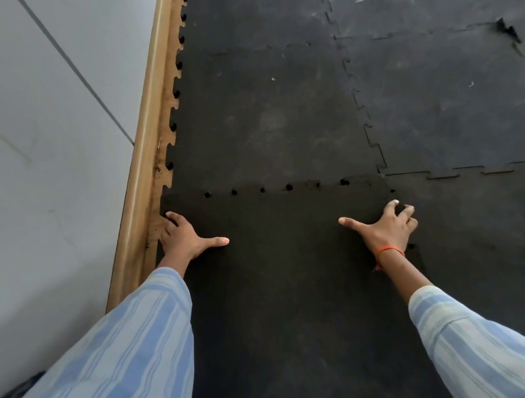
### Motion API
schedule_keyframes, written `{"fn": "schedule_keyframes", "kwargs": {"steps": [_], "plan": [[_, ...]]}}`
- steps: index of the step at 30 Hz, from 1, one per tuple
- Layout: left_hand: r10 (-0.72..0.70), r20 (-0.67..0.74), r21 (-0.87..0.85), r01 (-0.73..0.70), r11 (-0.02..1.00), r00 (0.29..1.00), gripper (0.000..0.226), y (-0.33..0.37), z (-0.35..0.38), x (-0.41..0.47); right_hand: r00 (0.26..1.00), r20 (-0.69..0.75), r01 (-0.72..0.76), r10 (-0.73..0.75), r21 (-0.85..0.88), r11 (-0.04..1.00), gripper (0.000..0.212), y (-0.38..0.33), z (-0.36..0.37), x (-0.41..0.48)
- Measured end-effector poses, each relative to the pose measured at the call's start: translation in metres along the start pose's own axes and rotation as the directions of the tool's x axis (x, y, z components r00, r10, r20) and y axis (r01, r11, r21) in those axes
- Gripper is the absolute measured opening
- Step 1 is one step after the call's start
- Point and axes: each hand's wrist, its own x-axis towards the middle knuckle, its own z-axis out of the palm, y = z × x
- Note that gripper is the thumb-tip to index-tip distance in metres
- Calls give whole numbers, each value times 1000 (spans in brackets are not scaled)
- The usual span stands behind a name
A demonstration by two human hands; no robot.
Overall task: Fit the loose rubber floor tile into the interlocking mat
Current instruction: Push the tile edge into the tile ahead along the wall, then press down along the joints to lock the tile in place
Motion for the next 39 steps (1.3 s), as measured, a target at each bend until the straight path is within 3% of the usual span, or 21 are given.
{"fn": "schedule_keyframes", "kwargs": {"steps": [4,11,14,16,19,24,27,30,32,34,36,39], "plan": [[-8,-4,-28,8,1000,1000,142,0,3,1,1000,2,1,-1,13,1000,119,-2,-4,6],[15,104,132,-28,991,995,131,16,-3,-9,999,27,26,-20,-271,962,110,-3,-13,0],[205,93,146,-217,965,974,116,46,21,-30,991,-101,56,-90,-299,953,83,31,-6,-20],[384,105,203,-398,895,917,110,67,50,-51,985,-158,31,-73,-253,967,79,63,4,-38],[551,114,310,-556,771,827,104,85,90,-77,991,-124,25,-54,-226,974,87,86,13,-44],[656,25,420,-603,678,755,95,88,111,-83,996,-62,47,-69,-303,952,100,90,14,-32],[724,65,444,-670,595,686,88,101,114,-87,998,-3,62,-66,-321,945,104,91,11,-32],[796,133,424,-760,493,591,82,124,126,-104,993,97,84,-61,-256,963,92,92,-1,-27],[826,169,405,-802,439,538,79,138,137,-117,993,89,83,-76,-66,994,72,97,-16,-26],[846,201,409,-827,386,494,76,147,148,-129,991,-136,1,10,80,997,58,114,-30,-35],[866,223,421,-845,329,448,73,153,158,-138,921,-328,-173,209,135,976,54,140,-38,-54],[880,253,431,-861,269,401,70,160,172,-146,860,-325,-389,393,83,918,58,174,-27,-84]]}}
